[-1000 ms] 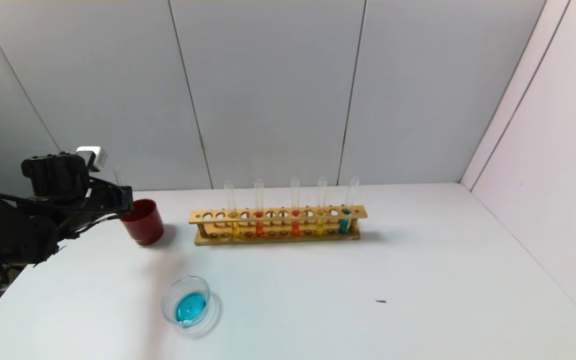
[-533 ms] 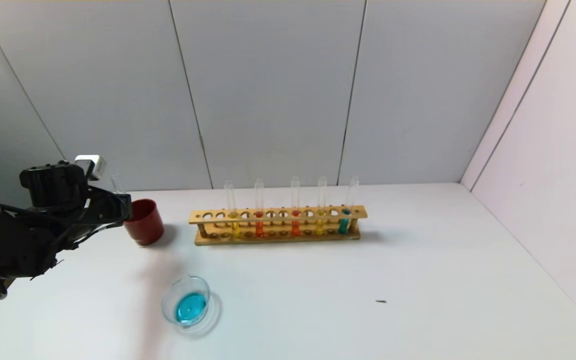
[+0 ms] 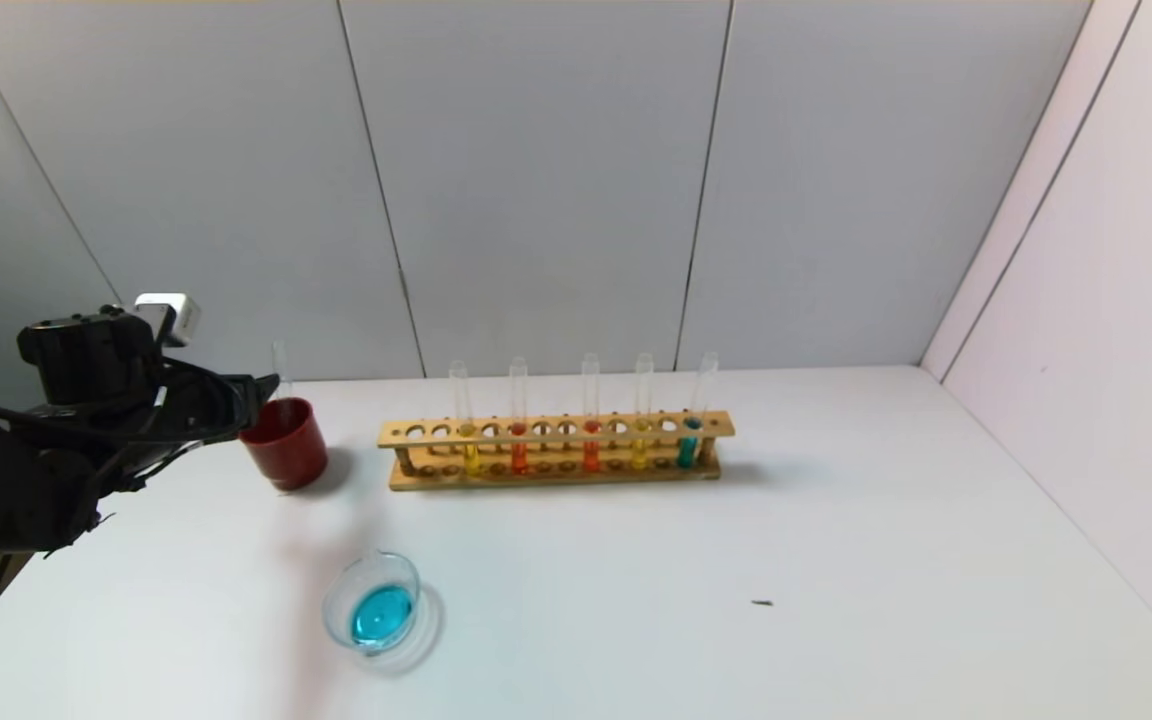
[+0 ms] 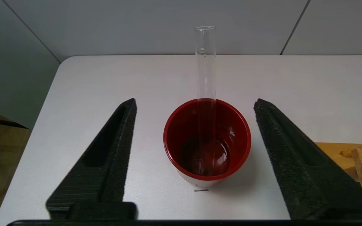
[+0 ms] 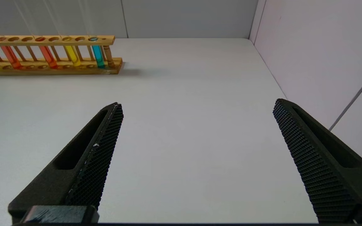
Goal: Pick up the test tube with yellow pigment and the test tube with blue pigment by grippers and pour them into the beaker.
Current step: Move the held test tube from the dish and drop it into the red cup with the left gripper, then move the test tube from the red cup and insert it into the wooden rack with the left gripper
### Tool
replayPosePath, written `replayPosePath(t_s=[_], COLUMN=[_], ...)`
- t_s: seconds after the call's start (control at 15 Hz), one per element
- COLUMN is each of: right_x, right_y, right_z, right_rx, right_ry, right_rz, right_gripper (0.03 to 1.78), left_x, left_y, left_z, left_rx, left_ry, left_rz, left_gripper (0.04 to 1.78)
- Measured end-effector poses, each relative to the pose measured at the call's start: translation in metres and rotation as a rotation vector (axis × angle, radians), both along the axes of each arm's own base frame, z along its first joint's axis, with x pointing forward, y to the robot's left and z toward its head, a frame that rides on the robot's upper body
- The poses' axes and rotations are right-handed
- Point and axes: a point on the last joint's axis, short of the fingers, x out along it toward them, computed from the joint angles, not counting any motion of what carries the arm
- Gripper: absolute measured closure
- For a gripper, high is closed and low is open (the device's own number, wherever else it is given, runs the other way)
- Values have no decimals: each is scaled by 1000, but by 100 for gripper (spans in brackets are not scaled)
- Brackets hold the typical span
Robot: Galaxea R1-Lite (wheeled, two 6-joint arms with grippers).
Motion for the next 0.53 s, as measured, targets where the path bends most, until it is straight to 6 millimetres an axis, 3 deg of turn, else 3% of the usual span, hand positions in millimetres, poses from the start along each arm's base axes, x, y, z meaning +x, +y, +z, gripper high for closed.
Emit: replayPosePath(t_s=[0.13,0.27,0.53], right_x=[0,0,0], right_y=[0,0,0], right_z=[0,0,0], right_rx=[0,0,0], right_ry=[0,0,0], right_rz=[0,0,0], right_gripper=[7,7,7], left_x=[-6,-15,-37], left_y=[-2,-7,-27], left_z=[6,12,24], left_rx=[16,26,39], left_ry=[-8,-11,-12], left_rz=[5,-3,-59], left_gripper=[23,11,8])
